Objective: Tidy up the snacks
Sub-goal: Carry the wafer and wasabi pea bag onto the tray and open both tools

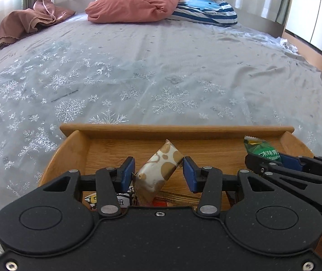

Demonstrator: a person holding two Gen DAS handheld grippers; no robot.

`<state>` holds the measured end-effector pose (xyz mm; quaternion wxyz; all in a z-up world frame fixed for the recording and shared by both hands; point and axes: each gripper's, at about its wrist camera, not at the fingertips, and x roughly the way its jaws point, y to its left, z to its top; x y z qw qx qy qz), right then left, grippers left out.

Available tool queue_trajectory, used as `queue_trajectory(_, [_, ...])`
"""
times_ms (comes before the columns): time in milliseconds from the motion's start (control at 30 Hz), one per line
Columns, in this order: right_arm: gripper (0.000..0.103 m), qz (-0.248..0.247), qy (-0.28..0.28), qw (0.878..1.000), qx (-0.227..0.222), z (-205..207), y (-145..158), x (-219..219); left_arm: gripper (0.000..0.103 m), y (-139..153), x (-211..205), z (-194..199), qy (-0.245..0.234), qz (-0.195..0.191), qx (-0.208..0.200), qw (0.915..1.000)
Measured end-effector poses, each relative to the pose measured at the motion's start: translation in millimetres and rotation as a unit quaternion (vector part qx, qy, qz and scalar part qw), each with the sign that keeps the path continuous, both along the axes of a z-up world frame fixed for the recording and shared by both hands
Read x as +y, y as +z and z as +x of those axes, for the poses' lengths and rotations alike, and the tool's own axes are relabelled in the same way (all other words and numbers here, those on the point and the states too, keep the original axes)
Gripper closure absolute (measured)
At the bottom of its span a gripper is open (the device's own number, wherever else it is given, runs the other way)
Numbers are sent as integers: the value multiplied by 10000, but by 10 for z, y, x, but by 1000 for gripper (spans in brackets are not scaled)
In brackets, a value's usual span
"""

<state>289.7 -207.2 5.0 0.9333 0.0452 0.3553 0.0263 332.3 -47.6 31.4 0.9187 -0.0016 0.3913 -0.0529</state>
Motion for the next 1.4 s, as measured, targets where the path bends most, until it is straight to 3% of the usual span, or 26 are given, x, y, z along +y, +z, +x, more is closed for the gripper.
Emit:
queue_trajectory(33, [67, 4, -1, 10000, -13, 1, -10, 7, 67, -9, -12, 4, -14, 29, -2, 10000])
queue_trajectory(233, [66, -32, 18, 10000, -23, 21, -10, 31, 72, -62, -38, 38, -64, 1, 85, 9999])
queue_trajectory(833, [64, 203, 12, 9998, 9, 43, -10, -27, 72, -104, -90, 27, -121, 152, 71, 9998])
queue_trajectory(933, [52, 308, -2, 9995, -4, 35, -9, -53, 67, -101, -78, 14, -96, 174, 68, 9998])
queue_trajectory(1100, [47, 435, -27, 9990, -44, 11, 10, -76, 61, -88, -29, -26, -89, 201, 58, 9997])
queue_trajectory(1400, [41, 503, -33, 9987, -113, -106, 65, -84, 30, 5, 74, -175, -97, 202, -26, 9997])
